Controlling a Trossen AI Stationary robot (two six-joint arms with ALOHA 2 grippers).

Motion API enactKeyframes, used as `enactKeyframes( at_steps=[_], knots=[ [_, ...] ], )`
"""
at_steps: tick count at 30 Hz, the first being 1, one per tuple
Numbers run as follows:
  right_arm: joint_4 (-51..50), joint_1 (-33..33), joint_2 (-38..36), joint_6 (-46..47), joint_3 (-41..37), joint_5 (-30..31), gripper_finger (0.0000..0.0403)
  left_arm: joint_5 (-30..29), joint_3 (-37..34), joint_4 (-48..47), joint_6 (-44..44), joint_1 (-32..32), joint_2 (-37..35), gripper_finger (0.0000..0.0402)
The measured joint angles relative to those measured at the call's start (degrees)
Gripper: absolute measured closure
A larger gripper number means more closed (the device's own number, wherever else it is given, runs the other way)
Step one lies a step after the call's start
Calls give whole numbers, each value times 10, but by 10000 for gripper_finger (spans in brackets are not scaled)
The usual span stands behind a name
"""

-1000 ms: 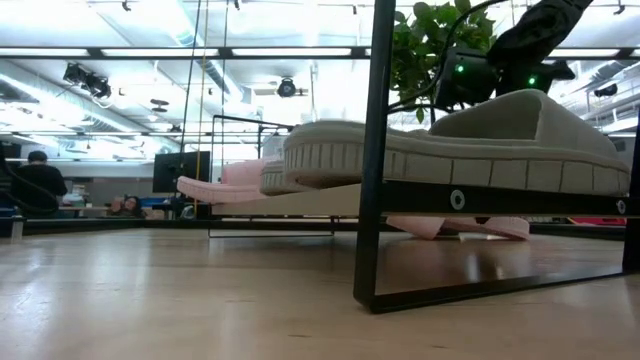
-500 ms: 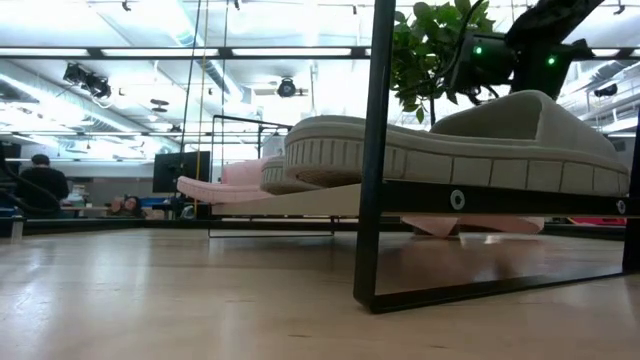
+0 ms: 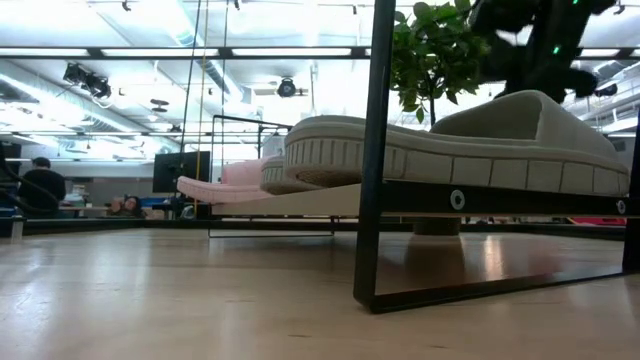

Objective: Pick and place slides into the shelf
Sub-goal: Put the pink slide on the shelf

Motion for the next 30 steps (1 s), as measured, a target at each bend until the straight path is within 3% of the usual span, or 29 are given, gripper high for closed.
enactKeyframes(
  at_steps=[9, 15, 20, 26, 30],
  knots=[
    [-93, 28, -28, -7, 126, -80, 392, 26, 0, -2, 40, 18, 0, 244],
    [-92, 28, -17, 4, 238, -247, 394, 117, 0, -2, 84, 44, 0, 251],
    [-81, 28, 4, 20, 316, -361, 396, 175, 0, -2, 176, 58, 0, 249],
    [-78, 28, 26, 21, 366, -420, 396, 208, 0, 14, 280, 69, 0, 235],
    [-82, 28, 34, 20, 367, -424, 396, 240, 0, 54, 334, 82, 0, 219]
  ],
)
